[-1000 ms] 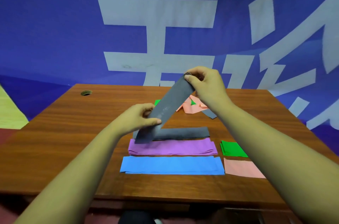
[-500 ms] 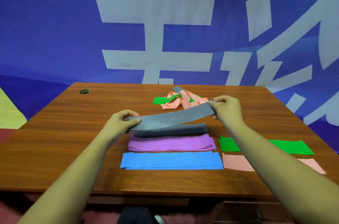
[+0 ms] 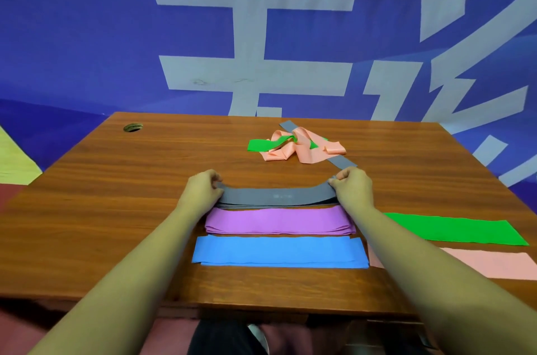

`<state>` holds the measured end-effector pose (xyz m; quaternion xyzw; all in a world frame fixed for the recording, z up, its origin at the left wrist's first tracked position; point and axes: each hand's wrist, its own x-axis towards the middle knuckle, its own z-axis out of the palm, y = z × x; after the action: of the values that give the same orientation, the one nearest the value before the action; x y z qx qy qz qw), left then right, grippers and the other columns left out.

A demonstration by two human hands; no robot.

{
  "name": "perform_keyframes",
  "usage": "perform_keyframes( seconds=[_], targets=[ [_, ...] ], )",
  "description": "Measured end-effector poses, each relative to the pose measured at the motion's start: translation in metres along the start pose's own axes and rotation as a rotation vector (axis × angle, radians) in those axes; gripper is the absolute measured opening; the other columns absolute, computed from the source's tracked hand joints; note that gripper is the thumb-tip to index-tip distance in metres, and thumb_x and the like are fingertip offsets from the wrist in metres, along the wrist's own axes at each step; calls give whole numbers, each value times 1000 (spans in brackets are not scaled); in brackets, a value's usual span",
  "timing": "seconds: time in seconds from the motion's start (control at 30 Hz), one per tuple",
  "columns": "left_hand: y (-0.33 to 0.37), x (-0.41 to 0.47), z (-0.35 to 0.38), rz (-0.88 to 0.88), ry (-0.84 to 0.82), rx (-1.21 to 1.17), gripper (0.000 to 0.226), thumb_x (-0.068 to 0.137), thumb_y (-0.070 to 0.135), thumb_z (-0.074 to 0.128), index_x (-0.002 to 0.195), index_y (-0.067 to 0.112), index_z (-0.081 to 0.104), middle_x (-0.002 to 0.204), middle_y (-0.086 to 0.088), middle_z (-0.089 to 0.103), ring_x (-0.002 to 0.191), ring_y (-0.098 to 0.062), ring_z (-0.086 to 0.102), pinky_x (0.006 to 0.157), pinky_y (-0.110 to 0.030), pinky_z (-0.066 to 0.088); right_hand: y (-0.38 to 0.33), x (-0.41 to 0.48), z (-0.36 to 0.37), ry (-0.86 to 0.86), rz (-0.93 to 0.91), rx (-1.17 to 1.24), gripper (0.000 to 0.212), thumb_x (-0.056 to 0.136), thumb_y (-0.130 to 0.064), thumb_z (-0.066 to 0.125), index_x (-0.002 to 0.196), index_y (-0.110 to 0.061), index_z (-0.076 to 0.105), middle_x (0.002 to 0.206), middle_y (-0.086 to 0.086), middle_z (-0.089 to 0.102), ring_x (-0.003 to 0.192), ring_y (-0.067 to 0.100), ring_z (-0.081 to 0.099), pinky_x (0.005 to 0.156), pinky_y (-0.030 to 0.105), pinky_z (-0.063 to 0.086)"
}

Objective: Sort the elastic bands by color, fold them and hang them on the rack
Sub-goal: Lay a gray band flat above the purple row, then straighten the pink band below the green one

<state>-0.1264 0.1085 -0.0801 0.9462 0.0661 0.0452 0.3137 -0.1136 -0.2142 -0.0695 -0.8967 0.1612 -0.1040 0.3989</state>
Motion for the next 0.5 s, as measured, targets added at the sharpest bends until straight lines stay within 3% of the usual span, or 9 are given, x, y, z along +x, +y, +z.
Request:
perform_keyframes(
  seconds=[0.17,0.3,0.4,0.5],
  targets=[
    [-5,1,16,75,26,130,24,78,4,62,101,7,65,100,-18,62,100,-37,57,84,-35,41,14,0,15,1,-74,-118,11,88,-17,68,82,-11,61,88,4,64,82,23,57,67,32,43],
    [1,-5,19,22,97,277,25,82,16,61,106,12,64,111,-17,49,109,-38,44,94,-43,42,20,1,15,8,-200,-250,10,88,-20,67,88,-11,63,94,9,64,95,29,59,77,40,51],
    [16,-5,20,139,166,275,21,82,15,59,101,12,66,107,-14,50,105,-35,44,91,-41,43,14,11,6,-2,-330,-354,21,89,-20,61,103,-6,66,104,16,63,104,34,56,88,40,47],
    [45,8,27,268,112,220,17,84,15,59,99,11,66,101,-12,50,105,-33,47,91,-40,43,2,27,-6,-30,-406,-420,29,88,-21,57,111,-5,65,110,16,61,103,34,58,88,41,48]
  ],
)
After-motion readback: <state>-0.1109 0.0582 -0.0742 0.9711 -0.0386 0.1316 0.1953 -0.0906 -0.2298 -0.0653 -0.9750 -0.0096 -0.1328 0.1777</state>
